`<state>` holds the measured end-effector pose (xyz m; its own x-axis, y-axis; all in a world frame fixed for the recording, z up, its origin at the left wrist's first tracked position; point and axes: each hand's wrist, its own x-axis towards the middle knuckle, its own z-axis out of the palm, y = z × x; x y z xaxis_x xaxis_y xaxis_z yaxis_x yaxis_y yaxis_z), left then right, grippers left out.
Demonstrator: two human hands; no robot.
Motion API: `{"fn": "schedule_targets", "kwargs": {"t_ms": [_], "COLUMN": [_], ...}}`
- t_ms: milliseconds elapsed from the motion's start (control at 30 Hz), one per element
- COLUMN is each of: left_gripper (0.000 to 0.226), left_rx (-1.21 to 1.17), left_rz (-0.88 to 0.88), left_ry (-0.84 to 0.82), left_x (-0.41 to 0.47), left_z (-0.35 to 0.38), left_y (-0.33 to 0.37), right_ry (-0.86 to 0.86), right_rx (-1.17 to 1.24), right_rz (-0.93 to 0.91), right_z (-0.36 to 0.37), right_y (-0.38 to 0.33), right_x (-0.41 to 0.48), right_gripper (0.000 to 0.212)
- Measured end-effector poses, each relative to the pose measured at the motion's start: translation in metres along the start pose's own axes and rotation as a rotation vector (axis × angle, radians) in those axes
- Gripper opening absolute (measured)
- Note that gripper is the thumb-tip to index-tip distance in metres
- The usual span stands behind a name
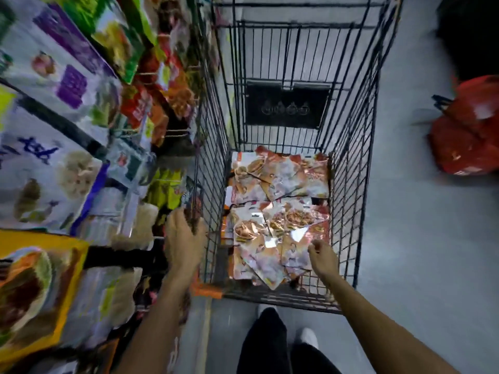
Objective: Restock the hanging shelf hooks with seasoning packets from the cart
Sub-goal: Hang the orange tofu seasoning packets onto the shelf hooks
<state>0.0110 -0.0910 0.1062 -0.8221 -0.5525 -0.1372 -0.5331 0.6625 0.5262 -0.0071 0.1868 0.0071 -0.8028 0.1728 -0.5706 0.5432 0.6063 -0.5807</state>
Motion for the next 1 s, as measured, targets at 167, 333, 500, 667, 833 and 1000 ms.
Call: {"fn": "schedule_targets", "kwargs": {"t_ms": [167,333,500,667,833,1000], "left_gripper": [0.059,0.044,0.037,0.038,0.034,0.031], "left_rx": [0.025,-0.007,-0.037,-0.054,-0.069,-0.073], "left_rz": [-0.060,-0.008,0.033,0.025,0.066,0.092], "left_ry": [-0.056,0.013,-0.009,-0.016,0.000,0.005], "left_x": [0.032,0.040,0.042,0.038,0.040,0.040], "left_z": [0.043,0.059,0.059,0.058,0.057,0.055], "left_y": [-0.014,-0.026,-0.037,-0.036,-0.036,-0.040], "right_ry": [0.016,0.051,0.108,0.112,0.123,0.184], "right_rx": [0.043,0.044,-0.109,-0.257,-0.325,-0.351], "right_rz": [0.236,0.370,0.358,0.215,0.249,0.262], "right_z": [0.023,0.048,0.071,0.083,0.073,0.069], "right_y": [0.028,0.044,0.037,0.028,0.029,0.030], "right_x": [0.058,0.085,0.085,0.084,0.093,0.095], "right_gripper": [0.024,0.034,0.054,0.062,0.100,0.079]}}
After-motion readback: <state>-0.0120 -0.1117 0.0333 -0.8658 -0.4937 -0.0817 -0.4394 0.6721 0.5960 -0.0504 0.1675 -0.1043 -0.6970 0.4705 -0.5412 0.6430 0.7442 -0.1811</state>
